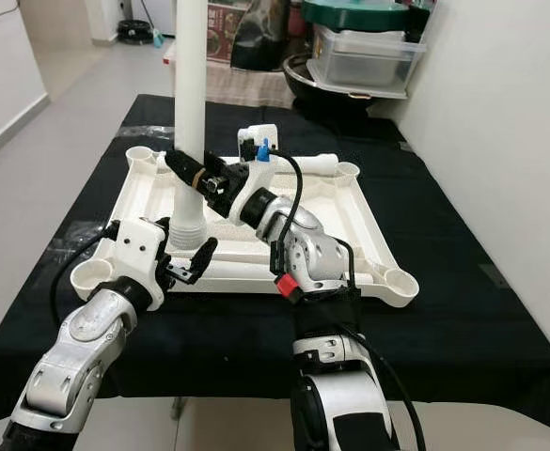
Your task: Building children table
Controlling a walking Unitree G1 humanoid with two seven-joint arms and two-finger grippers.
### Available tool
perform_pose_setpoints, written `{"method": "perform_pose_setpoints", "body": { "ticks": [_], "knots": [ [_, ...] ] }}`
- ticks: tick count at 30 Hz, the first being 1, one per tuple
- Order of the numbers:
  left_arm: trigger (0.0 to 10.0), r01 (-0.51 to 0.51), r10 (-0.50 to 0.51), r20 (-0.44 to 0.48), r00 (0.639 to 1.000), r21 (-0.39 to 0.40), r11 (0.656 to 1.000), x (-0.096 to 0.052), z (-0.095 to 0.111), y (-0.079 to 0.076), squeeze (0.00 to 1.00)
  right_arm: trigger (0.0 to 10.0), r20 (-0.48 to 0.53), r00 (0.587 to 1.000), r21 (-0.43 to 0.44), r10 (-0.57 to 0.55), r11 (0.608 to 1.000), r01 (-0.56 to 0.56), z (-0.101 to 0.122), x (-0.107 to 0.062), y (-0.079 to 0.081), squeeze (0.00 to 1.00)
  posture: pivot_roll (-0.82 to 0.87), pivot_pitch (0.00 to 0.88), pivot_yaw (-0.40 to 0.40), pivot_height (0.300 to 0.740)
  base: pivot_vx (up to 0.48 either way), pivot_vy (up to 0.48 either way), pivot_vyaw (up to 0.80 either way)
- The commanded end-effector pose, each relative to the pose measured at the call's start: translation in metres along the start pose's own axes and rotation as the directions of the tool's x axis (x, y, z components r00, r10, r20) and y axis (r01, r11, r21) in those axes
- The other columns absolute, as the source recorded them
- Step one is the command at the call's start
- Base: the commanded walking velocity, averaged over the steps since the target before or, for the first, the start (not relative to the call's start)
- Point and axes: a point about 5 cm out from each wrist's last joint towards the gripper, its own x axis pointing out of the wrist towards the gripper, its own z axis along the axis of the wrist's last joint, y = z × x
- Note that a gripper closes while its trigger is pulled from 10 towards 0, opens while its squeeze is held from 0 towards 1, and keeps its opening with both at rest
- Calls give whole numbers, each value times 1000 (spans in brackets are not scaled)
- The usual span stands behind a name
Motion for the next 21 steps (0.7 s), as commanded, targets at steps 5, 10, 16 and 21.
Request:
{"method": "perform_pose_setpoints", "body": {
  "ticks": [5,10,16,21],
  "knots": [
    [10000,-6,6,-3,1000,1,1000,3,-3,2,0,0,10,1000,37,-10,999,10,-1,-5,5,0,47,0,-90,740,0,0,0],
    [10000,-6,6,-7,1000,-6,1000,5,-6,2,0,0,7,1000,60,-10,998,10,-4,-9,15,0,48,0,-92,740,0,0,0],
    [10000,-2,2,-12,1000,-22,1000,5,-8,0,0,0,-4,1000,62,-3,998,3,-7,-11,19,0,44,0,-87,740,0,0,0],
    [10000,20,-20,-21,1000,-32,999,6,-10,-5,0,0,-3,1000,64,-9,998,9,-9,-12,22,0,43,0,-84,740,0,0,0]
  ]
}}
